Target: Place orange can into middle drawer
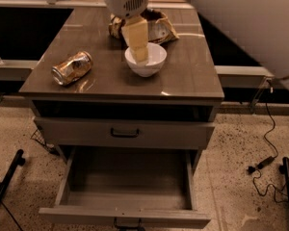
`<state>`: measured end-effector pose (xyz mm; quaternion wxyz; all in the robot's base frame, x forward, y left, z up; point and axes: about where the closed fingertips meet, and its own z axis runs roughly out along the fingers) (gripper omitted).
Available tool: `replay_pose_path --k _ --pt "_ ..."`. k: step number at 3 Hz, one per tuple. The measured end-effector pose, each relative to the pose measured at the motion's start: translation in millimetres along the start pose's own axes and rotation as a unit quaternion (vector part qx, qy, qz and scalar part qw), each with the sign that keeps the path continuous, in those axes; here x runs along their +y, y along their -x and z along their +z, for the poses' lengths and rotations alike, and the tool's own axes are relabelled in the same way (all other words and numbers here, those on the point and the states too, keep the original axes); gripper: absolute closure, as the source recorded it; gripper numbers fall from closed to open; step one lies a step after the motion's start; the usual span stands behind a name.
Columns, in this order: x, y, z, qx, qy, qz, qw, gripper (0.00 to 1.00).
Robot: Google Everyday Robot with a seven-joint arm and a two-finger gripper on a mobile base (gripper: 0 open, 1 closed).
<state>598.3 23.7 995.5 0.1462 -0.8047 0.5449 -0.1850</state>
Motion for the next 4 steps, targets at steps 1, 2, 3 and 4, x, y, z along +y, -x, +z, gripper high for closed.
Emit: replay_pose_path --k 1,2,3,4 --pt "-16 38 38 0.017 0.006 -0.079 0.9967 0.0" --pt "-33 86 73 0.014 0.014 -0.149 0.9887 0.0" --pt "-48 129 99 0.007 0.024 -0.197 0.98 0.0" --pt "-59 160 118 0.0 0.036 -0.232 0.9722 0.0"
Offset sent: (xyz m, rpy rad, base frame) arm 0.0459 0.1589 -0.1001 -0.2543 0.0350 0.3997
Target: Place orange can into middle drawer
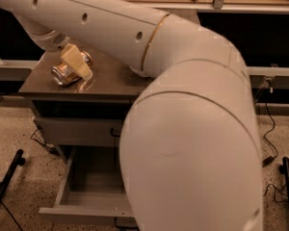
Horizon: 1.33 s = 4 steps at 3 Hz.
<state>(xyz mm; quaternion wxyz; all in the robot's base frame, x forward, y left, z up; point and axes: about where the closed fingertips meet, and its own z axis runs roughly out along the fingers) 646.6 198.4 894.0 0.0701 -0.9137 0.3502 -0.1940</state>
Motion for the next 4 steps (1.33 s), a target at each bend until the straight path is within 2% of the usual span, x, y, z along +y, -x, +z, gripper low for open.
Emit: replay_pose_path --k 1,2,4 --pt "-14 11 16 -0.004 0.011 -0.018 0.9998 0.0" --pt "-19 11 30 -0.008 0.021 -0.019 0.9996 0.18" --pt "-18 -3 33 -0.013 0.024 -0.007 0.9996 0.64"
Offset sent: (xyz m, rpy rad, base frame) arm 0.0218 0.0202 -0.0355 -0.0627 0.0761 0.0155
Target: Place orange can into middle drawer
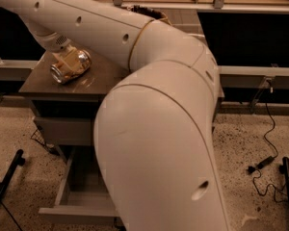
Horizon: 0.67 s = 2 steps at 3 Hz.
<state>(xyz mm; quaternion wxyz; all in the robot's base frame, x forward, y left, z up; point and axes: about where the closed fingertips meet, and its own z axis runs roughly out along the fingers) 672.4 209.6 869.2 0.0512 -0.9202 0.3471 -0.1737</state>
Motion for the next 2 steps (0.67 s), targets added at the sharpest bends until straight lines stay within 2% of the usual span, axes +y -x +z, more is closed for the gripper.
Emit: replay_pose_path --k 1,2 --pt "5.6 -7.8 -2.9 -0.008 0.001 0.007 0.9999 0.86" --pt "14.6 -15.2 -6.4 -0.022 0.003 0.017 0.9996 0.97"
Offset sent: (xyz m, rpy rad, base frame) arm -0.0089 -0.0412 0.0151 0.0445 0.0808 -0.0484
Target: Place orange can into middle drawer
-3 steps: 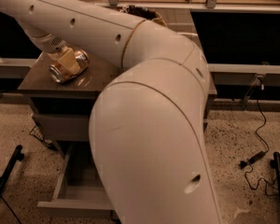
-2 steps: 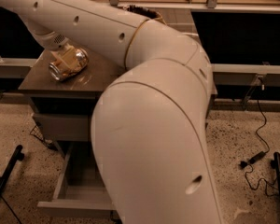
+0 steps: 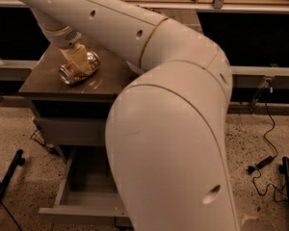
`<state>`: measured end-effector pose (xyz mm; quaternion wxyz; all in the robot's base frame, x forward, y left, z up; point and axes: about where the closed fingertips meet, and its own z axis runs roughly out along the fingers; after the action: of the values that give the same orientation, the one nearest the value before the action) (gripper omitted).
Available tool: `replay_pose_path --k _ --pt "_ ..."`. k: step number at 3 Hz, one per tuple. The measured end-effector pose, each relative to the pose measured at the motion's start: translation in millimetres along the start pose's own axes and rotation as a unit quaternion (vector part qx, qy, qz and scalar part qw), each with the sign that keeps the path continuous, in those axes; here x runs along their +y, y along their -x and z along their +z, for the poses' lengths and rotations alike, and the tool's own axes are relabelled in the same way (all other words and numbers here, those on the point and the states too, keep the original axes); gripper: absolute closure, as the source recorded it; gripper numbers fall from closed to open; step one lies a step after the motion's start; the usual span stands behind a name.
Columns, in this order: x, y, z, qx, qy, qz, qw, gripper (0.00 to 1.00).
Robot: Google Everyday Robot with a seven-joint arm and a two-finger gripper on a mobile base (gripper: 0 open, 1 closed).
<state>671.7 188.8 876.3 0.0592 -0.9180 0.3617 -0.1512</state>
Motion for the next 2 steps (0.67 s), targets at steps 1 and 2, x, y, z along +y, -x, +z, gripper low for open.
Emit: replay_pose_path --k 1,2 --pt "16 -9 -12 -0.018 -0.002 0.013 0.9998 0.99" --pt "38 -15 -28 -0.043 -0.008 0.028 0.9987 1.0"
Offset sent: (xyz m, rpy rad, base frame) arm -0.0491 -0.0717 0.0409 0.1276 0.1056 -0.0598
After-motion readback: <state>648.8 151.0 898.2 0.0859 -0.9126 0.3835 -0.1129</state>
